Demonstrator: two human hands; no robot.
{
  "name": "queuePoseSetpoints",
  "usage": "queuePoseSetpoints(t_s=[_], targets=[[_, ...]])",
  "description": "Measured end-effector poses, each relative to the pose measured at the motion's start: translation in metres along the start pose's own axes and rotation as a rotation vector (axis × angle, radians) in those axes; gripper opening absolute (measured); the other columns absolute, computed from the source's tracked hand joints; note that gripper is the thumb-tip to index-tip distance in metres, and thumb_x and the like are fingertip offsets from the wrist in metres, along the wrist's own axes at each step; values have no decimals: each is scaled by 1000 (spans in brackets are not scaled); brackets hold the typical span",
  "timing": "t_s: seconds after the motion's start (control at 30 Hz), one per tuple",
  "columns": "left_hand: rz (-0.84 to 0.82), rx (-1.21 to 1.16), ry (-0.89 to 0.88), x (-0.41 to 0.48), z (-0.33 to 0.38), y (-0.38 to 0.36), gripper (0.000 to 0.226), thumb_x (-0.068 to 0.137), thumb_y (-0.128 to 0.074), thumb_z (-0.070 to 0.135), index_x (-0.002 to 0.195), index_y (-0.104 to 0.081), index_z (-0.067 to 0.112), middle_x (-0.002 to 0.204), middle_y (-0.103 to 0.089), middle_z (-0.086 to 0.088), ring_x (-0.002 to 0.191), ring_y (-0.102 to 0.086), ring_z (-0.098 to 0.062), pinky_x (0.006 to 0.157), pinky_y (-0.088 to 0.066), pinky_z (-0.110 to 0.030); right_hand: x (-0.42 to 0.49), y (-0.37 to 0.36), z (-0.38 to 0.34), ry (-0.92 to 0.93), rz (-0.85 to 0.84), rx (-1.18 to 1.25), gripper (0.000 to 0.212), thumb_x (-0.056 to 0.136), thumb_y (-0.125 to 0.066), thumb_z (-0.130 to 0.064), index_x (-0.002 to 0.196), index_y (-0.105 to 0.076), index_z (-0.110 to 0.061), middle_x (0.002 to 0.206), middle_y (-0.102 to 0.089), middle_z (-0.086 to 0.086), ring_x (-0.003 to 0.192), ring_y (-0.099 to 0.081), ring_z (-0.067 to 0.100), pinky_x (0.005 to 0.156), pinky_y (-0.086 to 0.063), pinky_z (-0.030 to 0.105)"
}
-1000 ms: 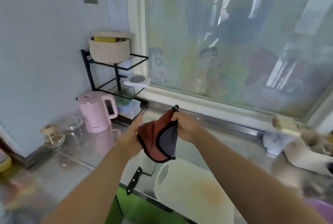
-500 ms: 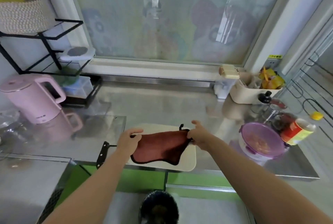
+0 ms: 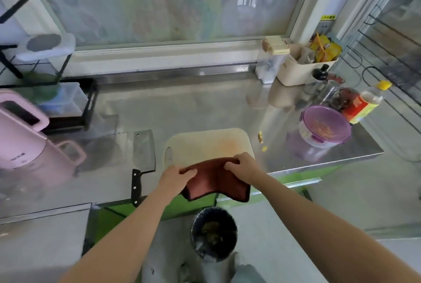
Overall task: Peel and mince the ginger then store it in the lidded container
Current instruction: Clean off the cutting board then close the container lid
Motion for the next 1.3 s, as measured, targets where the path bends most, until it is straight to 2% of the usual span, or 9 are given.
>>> queuePoseSetpoints(t_s=[0.1,0.2,0.3,0.43,0.53,0.7,0.87,1.2,1.3], targets=[[-124,-395,118,-9,4,-33,28,99,-51,32,103,-66,8,105,-69,-20,95,-67,-29,82,-56,-44,-20,-46,2,-195,-258,645,51,85,-67,-47,117,-48,-13,113,-61,6,100,-62,19,75,-57,33],[-304,-502,153,-16,17,-65,47,105,-23,33,115,-63,9,110,-70,-10,101,-66,-21,80,-56,-30,-27,-69,3,-118,-349,608,66,78,-79,-33,124,-34,-16,119,-56,5,103,-60,15,82,-55,29],[-206,-499,120,-6,17,-66,54,101,-20,24,102,-71,8,102,-73,-11,81,-67,-19,69,-52,-26,-15,-65,22,-113,-288,539,59,82,-73,-13,128,-36,-13,112,-56,5,93,-60,15,78,-55,28],[175,325,-66,26,6,-39,31,96,-48,26,124,-62,22,132,-56,-3,117,-50,-19,94,-45,-34,22,-20,34,-67,-53,502,49,86,-62,0,121,-34,-20,110,-53,8,100,-58,28,82,-55,39],[171,699,-55,46,-8,-37,63,92,-58,43,146,-31,28,158,-19,-7,145,-16,-31,114,-25,-42,63,19,34,10,80,454,42,87,-54,5,114,-42,-26,109,-55,10,99,-58,28,84,-54,43],[202,705,75,60,-25,-41,78,84,-59,59,148,-26,30,159,-14,-10,144,-17,-35,114,-28,-47,127,33,48,27,186,100,32,86,-49,1,113,-58,-14,131,-42,13,113,-49,23,86,-42,8],[153,791,81,59,-26,-45,102,70,-66,69,150,-15,32,161,-5,-9,145,-14,-35,112,-28,-46,134,1,42,182,192,-373,54,84,-63,-27,129,-46,-4,135,-31,14,118,-32,35,102,-37,45],[113,877,68,54,-27,-47,114,67,-67,72,152,-3,31,161,7,-10,147,-6,-35,113,-26,-45,65,-53,29,614,-263,-128,42,71,-50,0,109,-69,-4,111,-55,10,100,-49,28,92,-41,32],[108,861,68,54,-26,-48,114,68,-68,70,152,-3,30,161,7,-9,147,-5,-34,114,-24,-45,87,-26,22,521,-134,4,46,69,-45,-4,109,-69,-3,109,-53,9,104,-50,24,95,-39,25]])
Point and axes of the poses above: each hand's wrist, its own x-axis towards the middle knuckle, its own y-axis out of the back of the hand, z = x × y, the point moved 7 cm from there along x, towards the middle knuckle
